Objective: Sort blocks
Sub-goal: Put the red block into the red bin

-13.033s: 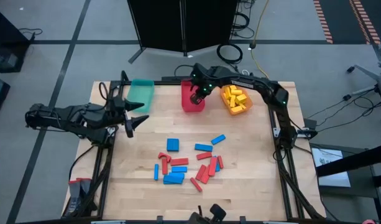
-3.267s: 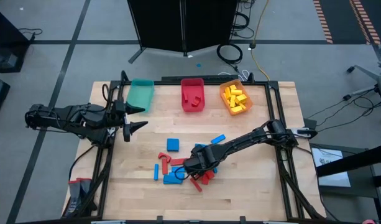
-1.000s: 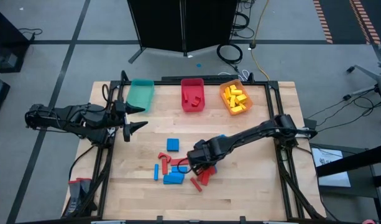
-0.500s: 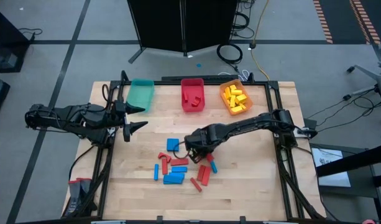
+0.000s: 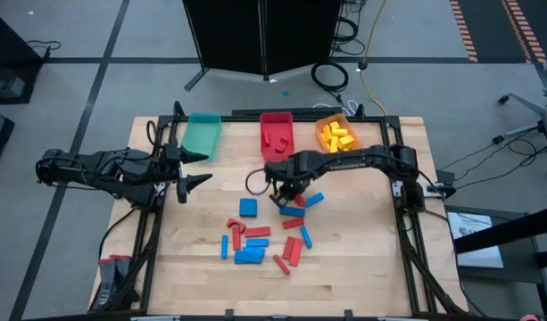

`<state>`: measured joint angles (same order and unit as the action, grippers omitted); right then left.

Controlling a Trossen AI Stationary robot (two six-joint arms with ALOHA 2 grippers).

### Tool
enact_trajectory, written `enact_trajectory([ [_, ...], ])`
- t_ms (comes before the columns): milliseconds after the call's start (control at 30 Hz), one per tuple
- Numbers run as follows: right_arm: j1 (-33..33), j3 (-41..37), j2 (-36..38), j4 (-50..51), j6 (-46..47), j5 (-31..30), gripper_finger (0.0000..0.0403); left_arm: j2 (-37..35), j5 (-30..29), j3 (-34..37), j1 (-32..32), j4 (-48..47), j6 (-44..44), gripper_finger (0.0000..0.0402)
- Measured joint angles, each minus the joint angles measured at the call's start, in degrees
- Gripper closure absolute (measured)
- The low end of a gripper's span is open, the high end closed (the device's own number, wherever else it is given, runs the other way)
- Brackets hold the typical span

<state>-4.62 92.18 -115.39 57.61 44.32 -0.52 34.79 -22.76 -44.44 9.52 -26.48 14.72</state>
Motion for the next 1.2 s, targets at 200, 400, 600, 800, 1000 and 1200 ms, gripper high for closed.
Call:
enact_trajectory([
  [200,-5.02,0.0,0.0,-2.66,-4.58,0.32,0.0287,0.0,-0.02,-0.01,0.0,0.0,0.04,0.01],
  [400,-9.79,0.0,0.0,-5.17,-7.56,0.49,0.0287,0.0,-0.02,-0.01,0.0,0.0,0.07,0.01],
  [600,-13.73,1.66,-0.04,-6.04,-11.04,0.93,0.0287,0.0,-0.04,-0.01,0.0,0.0,0.07,0.01],
  [800,-18.0,6.88,-0.02,-6.1,-14.33,0.6,0.0287,0.02,-1.53,0.01,0.0,0.0,0.2,0.01],
  [1000,-22.4,10.7,-0.02,-7.8,-15.53,0.53,0.0287,0.02,-1.92,-0.01,0.0,0.0,0.21,0.01],
  [1200,-25.86,11.58,-0.02,-9.85,-16.51,0.53,0.0287,0.02,-1.9,-0.01,0.0,-0.01,1.48,0.01],
])
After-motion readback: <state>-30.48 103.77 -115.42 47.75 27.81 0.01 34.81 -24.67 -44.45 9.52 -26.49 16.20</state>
